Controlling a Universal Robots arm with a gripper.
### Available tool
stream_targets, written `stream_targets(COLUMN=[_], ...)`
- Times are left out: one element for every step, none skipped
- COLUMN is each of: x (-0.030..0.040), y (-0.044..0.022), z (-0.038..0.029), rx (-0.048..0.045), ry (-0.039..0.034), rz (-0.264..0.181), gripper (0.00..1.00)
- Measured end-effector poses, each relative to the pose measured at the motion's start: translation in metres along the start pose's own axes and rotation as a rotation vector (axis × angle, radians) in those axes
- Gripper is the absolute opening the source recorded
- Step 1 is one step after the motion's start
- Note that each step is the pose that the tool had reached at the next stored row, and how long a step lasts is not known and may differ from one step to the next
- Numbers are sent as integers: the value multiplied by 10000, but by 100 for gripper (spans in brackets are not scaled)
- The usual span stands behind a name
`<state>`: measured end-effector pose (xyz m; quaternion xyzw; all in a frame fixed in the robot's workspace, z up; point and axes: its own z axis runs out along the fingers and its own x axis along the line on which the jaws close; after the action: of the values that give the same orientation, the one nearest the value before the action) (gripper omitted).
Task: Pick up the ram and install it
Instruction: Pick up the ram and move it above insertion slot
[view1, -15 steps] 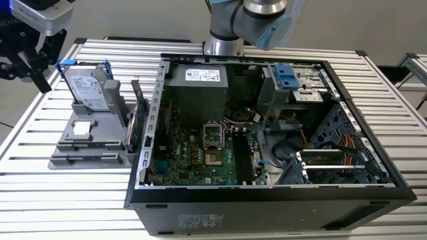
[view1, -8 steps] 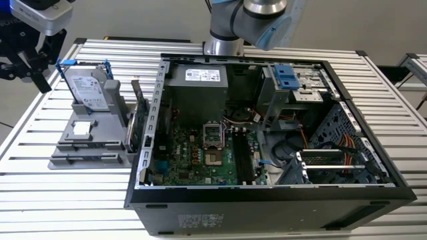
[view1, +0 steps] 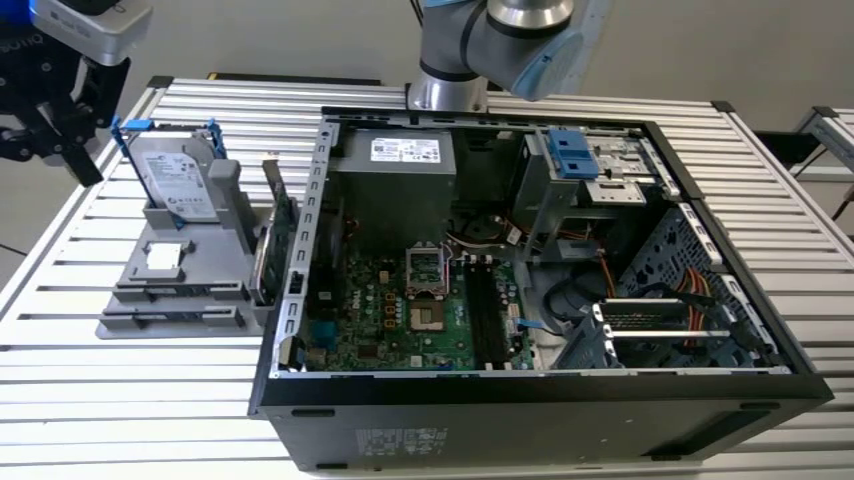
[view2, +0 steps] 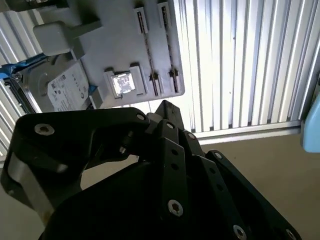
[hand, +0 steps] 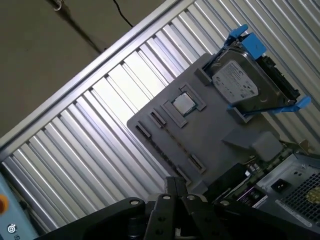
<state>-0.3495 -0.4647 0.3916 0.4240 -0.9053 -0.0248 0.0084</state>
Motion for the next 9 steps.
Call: stream_targets(x=[0,0,0,0,0,0,0,0,0], y=[0,0,0,0,0,0,0,0,1], z=[0,0,0,0,0,0,0,0,0], rx=[-1,-2,-2,-3,-3,-3,-4,-5,-5], ry=[4,9,12,16,20,24,29,34,37], rz=[-83,-160,-235,-315,-401,-484,-567,-651,-732], gripper=[0,0,0,0,0,0,0,0,0])
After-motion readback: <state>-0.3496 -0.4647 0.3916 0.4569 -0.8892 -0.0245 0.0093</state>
